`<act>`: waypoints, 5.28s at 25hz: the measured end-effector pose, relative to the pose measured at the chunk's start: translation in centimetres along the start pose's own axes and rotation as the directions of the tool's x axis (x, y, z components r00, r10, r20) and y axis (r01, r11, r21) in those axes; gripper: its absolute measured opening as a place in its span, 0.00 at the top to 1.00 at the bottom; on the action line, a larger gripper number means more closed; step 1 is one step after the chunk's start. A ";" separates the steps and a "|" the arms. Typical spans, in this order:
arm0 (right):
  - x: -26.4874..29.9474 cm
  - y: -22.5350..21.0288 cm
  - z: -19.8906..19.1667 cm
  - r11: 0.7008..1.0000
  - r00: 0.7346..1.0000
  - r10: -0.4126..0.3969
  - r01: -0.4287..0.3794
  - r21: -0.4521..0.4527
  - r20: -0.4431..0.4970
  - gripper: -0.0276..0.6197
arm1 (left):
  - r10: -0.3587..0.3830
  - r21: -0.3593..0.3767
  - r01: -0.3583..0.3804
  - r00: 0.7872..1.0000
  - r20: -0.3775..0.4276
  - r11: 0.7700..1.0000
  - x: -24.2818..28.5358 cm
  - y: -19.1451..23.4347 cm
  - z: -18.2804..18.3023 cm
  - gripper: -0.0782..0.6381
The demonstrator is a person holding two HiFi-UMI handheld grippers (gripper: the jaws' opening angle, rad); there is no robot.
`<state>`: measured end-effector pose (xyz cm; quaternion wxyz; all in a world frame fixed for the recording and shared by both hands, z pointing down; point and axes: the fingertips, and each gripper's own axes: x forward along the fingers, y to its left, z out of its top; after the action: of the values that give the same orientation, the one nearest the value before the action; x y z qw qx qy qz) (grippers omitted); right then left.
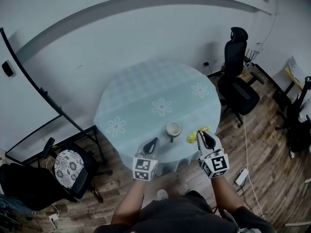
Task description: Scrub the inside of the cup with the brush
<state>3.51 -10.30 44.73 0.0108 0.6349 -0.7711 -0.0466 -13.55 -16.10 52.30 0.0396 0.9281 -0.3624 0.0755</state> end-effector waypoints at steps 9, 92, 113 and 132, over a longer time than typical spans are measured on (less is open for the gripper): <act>2.9 -4.4 -1.3 0.999 0.999 0.030 -0.030 0.017 0.017 0.90 | 0.019 -0.009 -0.019 1.000 -0.022 1.000 5.0 -0.9 -0.4 0.88; 21.8 -16.7 -13.1 0.940 0.940 0.336 -0.330 0.092 -0.058 0.90 | 0.164 0.027 -0.177 0.834 -0.527 0.984 30.4 1.1 -23.7 0.11; 20.5 -16.5 -7.3 0.944 0.944 0.327 -0.328 0.042 0.034 0.90 | 0.296 0.190 -0.251 0.919 -0.262 0.949 29.1 3.4 -10.4 0.12; 10.4 -7.5 17.6 0.851 0.739 0.512 -0.505 -0.143 0.438 0.90 | 0.408 0.384 -0.372 0.913 -0.014 0.845 22.8 6.0 7.5 0.11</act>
<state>7.45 -20.88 26.14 -0.1555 0.3704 -0.8944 -0.1965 -0.23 -36.71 48.83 -0.1365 0.8206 -0.5201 0.1935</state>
